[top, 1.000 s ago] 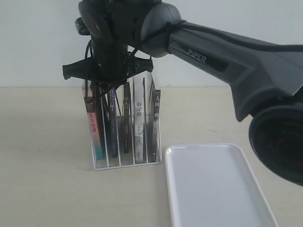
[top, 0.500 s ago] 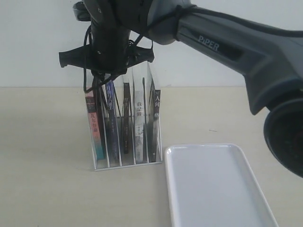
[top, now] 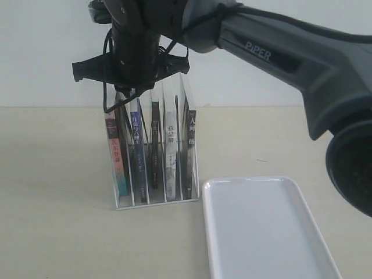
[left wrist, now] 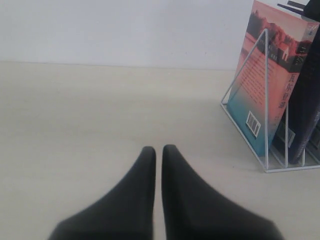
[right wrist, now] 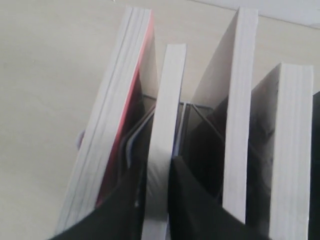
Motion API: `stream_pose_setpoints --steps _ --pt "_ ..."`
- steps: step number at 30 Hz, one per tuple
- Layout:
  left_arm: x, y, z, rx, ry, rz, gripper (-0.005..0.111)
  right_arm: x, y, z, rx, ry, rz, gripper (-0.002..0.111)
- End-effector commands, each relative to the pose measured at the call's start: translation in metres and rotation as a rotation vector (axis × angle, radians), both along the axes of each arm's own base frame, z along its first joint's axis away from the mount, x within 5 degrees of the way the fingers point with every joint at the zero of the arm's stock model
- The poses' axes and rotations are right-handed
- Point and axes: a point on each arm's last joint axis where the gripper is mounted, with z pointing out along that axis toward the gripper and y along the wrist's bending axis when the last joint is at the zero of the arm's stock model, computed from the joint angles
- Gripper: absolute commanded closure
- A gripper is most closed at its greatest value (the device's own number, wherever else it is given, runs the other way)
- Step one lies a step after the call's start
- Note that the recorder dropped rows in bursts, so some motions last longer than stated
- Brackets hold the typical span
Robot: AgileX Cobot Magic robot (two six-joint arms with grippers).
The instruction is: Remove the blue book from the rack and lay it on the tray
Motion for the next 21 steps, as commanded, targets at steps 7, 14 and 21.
stream_pose_setpoints --steps 7,14,21 --pt "0.000 0.000 -0.001 -0.009 0.000 -0.001 0.103 -0.005 -0.008 0.006 -0.052 0.034 -0.013 0.077" --pt "0.000 0.000 -0.001 -0.009 0.000 -0.001 0.103 -0.007 -0.003 -0.003 -0.039 0.088 0.015 0.077" --pt "0.000 0.000 -0.001 -0.009 0.000 -0.001 0.103 -0.009 -0.004 -0.004 -0.046 0.106 0.014 0.077"
